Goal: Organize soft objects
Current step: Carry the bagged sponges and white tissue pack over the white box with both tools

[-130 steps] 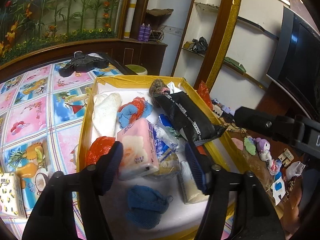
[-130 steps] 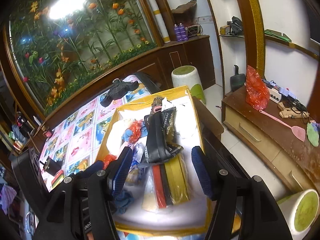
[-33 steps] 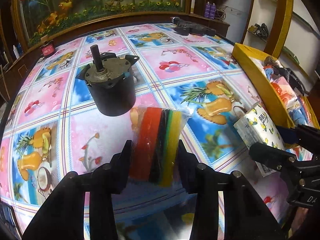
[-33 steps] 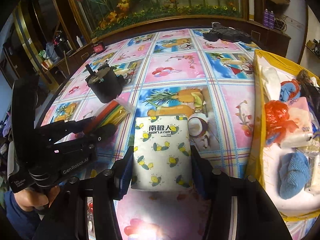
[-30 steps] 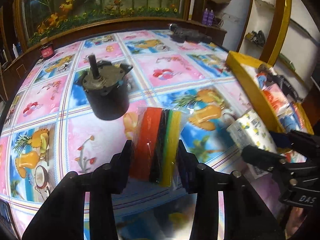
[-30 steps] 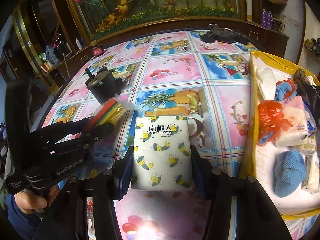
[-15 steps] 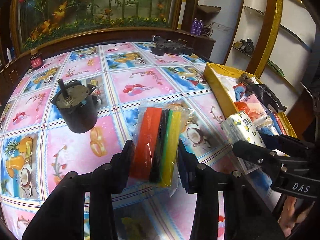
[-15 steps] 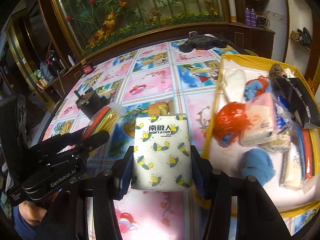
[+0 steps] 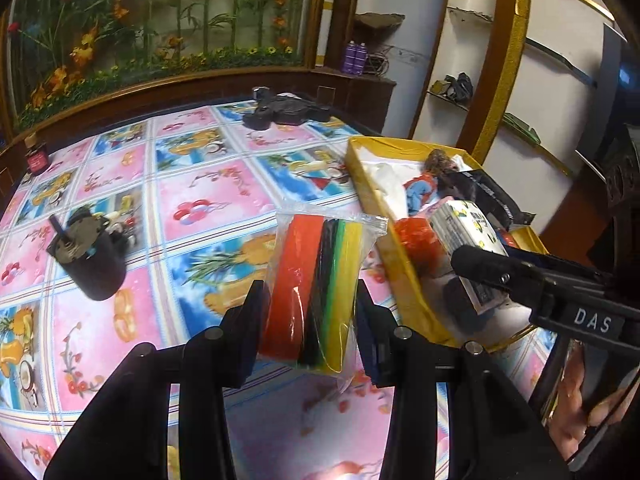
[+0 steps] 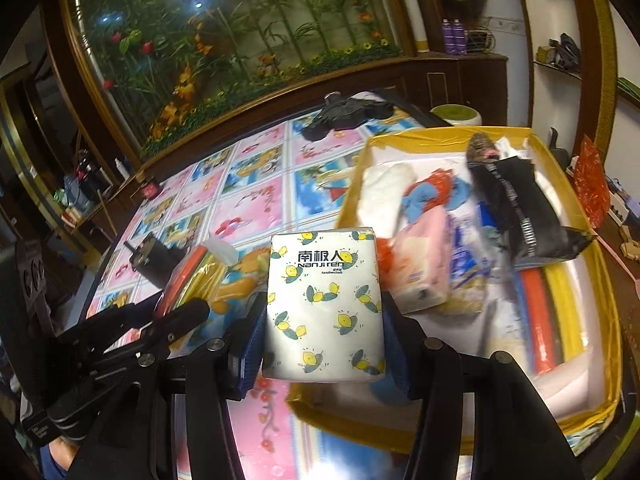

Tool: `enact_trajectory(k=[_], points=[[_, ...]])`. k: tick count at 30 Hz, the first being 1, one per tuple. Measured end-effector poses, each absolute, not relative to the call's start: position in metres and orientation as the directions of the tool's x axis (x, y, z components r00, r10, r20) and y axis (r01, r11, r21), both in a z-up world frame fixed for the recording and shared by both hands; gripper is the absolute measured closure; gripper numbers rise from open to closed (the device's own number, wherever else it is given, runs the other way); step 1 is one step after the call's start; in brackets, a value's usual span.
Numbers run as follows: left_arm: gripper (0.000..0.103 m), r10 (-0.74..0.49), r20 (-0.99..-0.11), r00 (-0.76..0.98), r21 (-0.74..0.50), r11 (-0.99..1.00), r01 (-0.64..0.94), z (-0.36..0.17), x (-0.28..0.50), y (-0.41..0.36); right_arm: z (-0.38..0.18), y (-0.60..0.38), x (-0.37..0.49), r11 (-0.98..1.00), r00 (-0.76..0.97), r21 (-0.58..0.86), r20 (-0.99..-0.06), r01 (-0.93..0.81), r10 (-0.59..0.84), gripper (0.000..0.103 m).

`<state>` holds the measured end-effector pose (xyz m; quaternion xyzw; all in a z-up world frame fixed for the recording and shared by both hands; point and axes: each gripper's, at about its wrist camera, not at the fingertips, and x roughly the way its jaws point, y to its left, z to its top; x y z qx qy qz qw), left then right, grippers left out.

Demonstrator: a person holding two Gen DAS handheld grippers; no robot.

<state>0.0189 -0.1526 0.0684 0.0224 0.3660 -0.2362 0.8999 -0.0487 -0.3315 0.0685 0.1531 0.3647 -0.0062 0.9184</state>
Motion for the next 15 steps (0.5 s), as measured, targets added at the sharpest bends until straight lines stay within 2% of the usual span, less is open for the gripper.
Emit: enact_trajectory(k=[15], points=[[0.064,-0.505,-0.644,0.574,-0.139,0.816,0.561,0.077,-0.001,-0.238,0.104,-0.396,-0.079,0.935,0.767,0.254,-0.641,0.249,-0.03,0.052]])
